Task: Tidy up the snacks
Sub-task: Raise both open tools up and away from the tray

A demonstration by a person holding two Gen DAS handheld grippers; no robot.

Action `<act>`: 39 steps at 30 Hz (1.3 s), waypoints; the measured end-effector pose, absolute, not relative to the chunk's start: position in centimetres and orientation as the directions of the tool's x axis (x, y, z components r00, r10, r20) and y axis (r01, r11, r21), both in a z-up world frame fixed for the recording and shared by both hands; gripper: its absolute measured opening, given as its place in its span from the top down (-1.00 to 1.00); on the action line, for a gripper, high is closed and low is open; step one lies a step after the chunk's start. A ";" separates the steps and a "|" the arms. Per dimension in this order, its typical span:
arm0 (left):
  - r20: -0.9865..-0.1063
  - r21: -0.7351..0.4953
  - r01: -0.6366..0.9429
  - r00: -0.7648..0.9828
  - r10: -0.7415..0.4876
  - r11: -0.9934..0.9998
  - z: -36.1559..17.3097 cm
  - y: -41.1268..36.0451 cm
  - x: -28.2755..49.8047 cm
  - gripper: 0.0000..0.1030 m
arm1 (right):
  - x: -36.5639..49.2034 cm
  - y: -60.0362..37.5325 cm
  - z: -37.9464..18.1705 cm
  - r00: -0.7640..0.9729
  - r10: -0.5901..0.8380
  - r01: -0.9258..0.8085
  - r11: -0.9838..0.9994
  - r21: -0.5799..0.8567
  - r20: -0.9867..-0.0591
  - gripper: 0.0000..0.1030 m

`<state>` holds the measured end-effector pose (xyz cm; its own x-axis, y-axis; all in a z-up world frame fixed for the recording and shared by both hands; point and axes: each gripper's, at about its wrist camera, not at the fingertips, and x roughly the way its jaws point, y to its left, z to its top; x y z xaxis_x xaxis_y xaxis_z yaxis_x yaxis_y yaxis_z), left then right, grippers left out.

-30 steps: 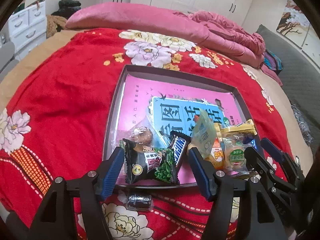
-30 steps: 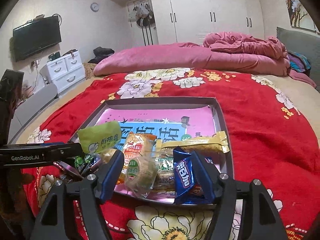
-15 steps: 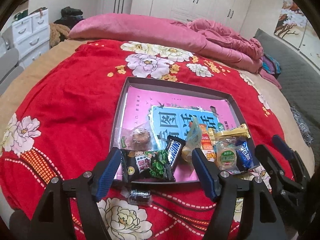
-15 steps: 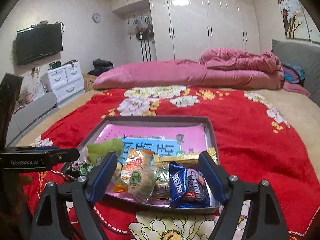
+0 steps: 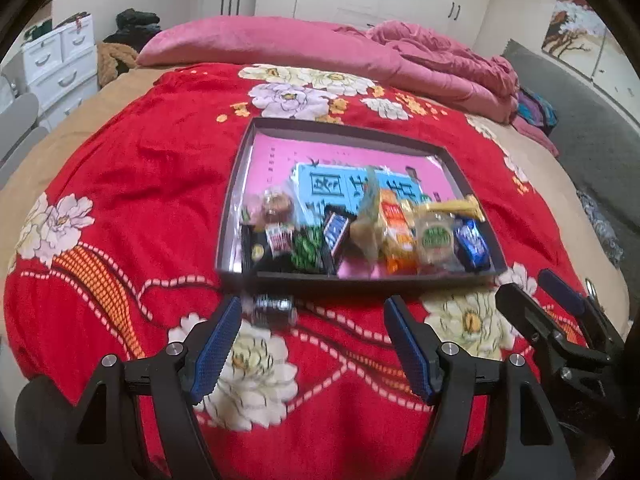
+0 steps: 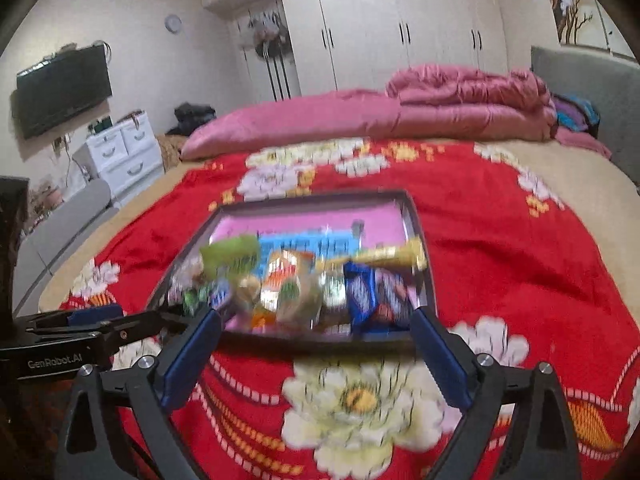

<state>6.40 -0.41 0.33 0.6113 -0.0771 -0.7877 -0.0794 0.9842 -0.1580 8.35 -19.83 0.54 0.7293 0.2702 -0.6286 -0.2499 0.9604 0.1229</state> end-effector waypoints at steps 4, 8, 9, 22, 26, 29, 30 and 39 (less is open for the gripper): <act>-0.800 -0.143 -0.071 0.595 -0.073 0.987 -0.3 -0.7 5.2 -0.46 | 7.2 -19.7 -0.1 0.705 0.251 -0.235 0.965 0.115 -0.663 -0.87; -0.812 -0.137 -0.053 0.578 -0.081 0.989 -0.8 -1.3 4.3 -0.46 | 6.3 -19.6 -0.4 0.700 0.223 -0.216 0.972 0.097 -0.678 -0.87; -0.812 -0.135 -0.049 0.577 -0.083 0.990 -0.9 -1.5 4.2 -0.46 | 6.1 -19.6 -0.4 0.698 0.222 -0.215 0.972 0.096 -0.681 -0.87; -0.812 -0.132 -0.029 0.577 -0.092 0.991 -0.6 -2.0 3.2 -0.46 | 4.9 -20.4 -0.5 0.706 0.176 -0.176 0.982 0.071 -0.686 -0.87; -0.815 -0.131 -0.032 0.573 -0.088 0.991 -0.5 -1.9 3.0 -0.46 | 4.9 -20.4 -0.5 0.708 0.169 -0.176 0.982 0.060 -0.685 -0.87; -0.815 -0.127 -0.034 0.573 -0.085 0.991 -0.5 -1.9 3.0 -0.46 | 4.8 -20.4 -0.5 0.710 0.165 -0.173 0.983 0.058 -0.685 -0.87; -0.815 -0.126 -0.034 0.573 -0.084 0.991 -0.5 -1.9 3.0 -0.46 | 4.8 -20.5 -0.5 0.710 0.165 -0.172 0.983 0.059 -0.685 -0.87; -0.815 -0.120 -0.034 0.574 -0.079 0.992 -0.3 -2.0 2.9 -0.46 | 4.6 -20.6 -0.3 0.718 0.168 -0.172 0.983 0.062 -0.676 -0.87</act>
